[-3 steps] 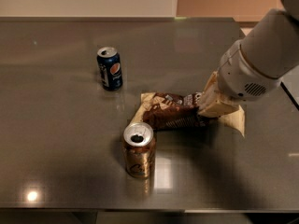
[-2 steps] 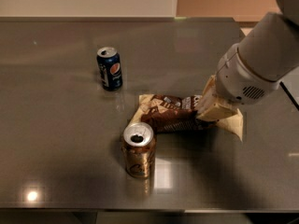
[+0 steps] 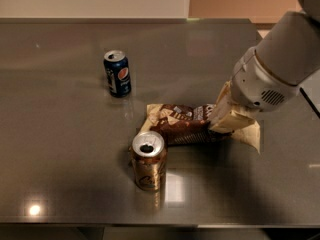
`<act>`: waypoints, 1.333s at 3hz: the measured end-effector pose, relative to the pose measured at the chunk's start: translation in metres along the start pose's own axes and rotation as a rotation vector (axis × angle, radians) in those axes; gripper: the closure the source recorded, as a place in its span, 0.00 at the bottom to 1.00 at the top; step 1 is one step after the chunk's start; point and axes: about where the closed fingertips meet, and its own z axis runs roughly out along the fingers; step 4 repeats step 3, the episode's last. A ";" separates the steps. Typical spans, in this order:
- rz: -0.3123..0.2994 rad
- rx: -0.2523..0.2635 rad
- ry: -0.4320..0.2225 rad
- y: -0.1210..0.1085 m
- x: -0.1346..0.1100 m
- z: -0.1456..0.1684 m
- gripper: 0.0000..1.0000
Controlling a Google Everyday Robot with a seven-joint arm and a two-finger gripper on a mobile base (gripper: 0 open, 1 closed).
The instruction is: Move brown chip bag near orange can
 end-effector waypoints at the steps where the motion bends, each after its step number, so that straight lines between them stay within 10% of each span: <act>1: -0.002 0.005 0.001 0.001 -0.001 -0.002 0.12; 4: -0.004 0.010 0.001 0.001 -0.002 -0.003 0.00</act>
Offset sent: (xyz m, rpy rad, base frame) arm -0.0008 0.0004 0.0017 -0.0011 -0.0045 0.0000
